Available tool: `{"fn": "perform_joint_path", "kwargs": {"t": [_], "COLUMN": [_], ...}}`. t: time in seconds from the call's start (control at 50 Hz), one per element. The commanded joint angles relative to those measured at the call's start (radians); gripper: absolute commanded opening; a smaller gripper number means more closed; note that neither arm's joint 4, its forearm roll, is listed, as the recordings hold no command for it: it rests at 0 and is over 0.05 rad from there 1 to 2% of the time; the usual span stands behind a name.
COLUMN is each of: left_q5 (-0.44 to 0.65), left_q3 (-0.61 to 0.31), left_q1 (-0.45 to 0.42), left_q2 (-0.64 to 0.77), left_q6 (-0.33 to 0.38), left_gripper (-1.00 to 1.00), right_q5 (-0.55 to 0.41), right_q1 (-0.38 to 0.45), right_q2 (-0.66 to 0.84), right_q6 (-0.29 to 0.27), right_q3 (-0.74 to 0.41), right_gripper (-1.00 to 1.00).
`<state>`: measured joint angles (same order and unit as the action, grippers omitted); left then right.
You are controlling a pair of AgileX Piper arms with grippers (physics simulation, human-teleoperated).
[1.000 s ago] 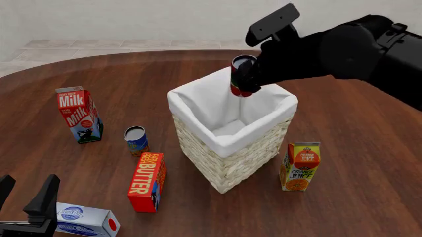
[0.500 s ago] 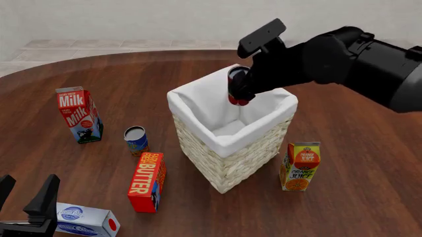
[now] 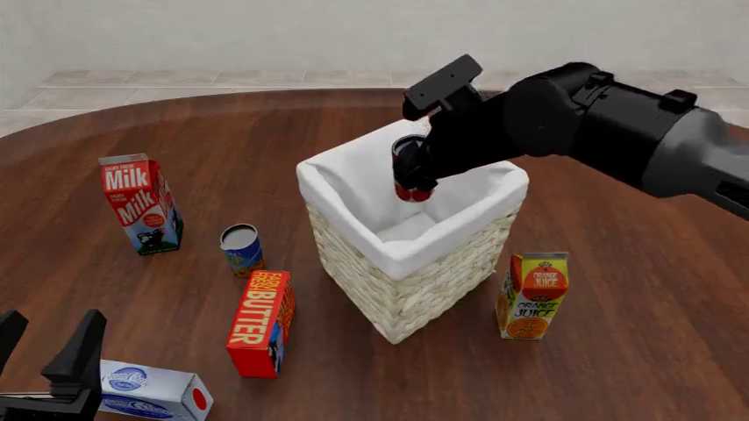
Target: Pick up the tomato sauce, and put it in the basket.
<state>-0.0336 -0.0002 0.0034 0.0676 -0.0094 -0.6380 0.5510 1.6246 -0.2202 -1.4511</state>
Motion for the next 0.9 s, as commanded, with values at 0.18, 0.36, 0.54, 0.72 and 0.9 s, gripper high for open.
{"fn": "perform_joint_path", "kwargs": {"t": [0.18,0.36,0.54,0.72,0.9], "left_q5": [0.0,0.0,0.0,0.0,0.0], "left_q3": [0.0,0.0,0.0,0.0,0.0], "left_q1": [0.0,0.0,0.0,0.0,0.0], "left_q2": [0.0,0.0,-0.001,-0.001,0.0], "left_q6": [0.0,0.0,0.0,0.0,0.0], "left_gripper": [1.0,1.0,1.0,1.0,1.0], "right_q5": [-0.002,0.004,0.005,0.004,0.007], "right_q1": [-0.008,-0.016,-0.012,-0.018,-0.024], "right_q2": [0.049,0.066,0.096,0.117,0.137], "right_q6": [0.022,0.019,0.023,0.022,0.02], "right_q3": [-0.001,0.006,-0.005,-0.001,0.001], "right_gripper": [-1.0,-1.0,-1.0,-1.0,-1.0]}}
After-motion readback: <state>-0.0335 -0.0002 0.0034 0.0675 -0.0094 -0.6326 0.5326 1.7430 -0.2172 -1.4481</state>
